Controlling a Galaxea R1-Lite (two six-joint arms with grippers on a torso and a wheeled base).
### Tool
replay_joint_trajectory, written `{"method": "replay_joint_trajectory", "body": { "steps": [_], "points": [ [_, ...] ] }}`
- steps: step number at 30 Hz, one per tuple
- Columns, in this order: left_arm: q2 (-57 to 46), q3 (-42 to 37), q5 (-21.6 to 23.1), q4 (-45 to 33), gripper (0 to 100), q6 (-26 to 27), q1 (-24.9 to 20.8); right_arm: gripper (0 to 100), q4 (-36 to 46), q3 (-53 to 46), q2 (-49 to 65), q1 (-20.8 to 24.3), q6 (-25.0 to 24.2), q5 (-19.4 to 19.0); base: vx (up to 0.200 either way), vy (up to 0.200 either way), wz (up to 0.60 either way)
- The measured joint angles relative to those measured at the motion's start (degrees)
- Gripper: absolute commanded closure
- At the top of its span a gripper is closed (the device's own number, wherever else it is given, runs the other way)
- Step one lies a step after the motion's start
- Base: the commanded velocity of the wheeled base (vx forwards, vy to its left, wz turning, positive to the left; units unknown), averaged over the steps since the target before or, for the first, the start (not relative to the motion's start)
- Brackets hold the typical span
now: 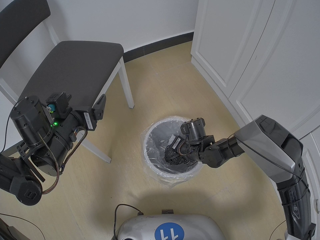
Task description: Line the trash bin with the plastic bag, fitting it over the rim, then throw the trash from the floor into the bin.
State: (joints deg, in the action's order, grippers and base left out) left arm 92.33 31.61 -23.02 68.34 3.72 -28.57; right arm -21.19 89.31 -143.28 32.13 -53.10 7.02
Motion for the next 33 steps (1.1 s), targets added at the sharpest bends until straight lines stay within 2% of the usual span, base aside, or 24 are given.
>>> {"method": "replay_joint_trajectory", "body": {
  "steps": [1,19,26,33],
  "points": [
    [0.0,0.0,0.0,0.0,0,0.0,0.0,0,0.0,0.1,-0.1,0.0,0.0,0.0,0.0,0.0,0.0],
    [0.0,-0.1,0.0,0.0,0,0.0,-0.1,0,0.7,-2.2,4.4,0.1,0.9,0.4,0.0,0.0,0.0],
    [0.0,-0.2,0.0,0.0,0,0.0,-0.5,0,0.7,-8.7,9.9,1.0,9.8,0.5,0.0,0.0,0.0],
    [-0.1,-0.8,-0.1,0.0,0,0.0,-0.9,0,0.5,-19.3,18.0,1.1,24.2,2.4,0.0,0.0,0.0]
  ]
}}
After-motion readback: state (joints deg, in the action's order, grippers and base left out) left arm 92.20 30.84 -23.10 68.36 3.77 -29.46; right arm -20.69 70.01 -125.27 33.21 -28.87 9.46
